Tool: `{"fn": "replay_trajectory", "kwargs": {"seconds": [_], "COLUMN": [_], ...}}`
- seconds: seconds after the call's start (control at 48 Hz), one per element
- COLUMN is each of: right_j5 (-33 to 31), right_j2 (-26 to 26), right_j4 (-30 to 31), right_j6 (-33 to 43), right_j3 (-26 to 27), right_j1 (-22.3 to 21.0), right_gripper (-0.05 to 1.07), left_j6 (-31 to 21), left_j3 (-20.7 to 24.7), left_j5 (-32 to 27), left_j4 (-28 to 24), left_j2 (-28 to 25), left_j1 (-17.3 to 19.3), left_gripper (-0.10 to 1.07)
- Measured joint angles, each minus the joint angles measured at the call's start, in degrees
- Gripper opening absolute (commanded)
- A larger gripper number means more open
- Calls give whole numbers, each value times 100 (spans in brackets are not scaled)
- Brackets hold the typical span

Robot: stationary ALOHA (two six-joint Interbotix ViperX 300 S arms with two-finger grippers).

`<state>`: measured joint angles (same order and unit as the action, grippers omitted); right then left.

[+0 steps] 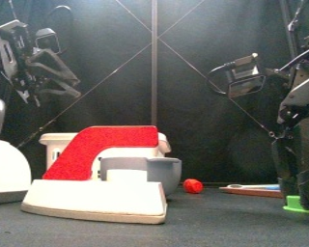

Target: Grab green nut

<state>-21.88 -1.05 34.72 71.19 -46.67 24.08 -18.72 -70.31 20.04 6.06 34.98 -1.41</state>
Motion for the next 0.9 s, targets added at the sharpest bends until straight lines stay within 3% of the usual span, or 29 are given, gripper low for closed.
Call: {"fn": "replay_trajectory", "kwargs": {"seconds": [0.312,0.896], "right_j5": [-62,-334], "right_j2": [0,105], "right_j4": [0,26], "right_j6": [-9,-9], "right_j3": [26,88], "right_j1": [9,9], "right_gripper": [61,60], "left_j6": [9,0], "left_j3": [0,0], "left_j5": [0,0], "left_j4": [9,9], "left_j2": [-9,-9], "left_j1": [9,9], "left_gripper": [72,72]}}
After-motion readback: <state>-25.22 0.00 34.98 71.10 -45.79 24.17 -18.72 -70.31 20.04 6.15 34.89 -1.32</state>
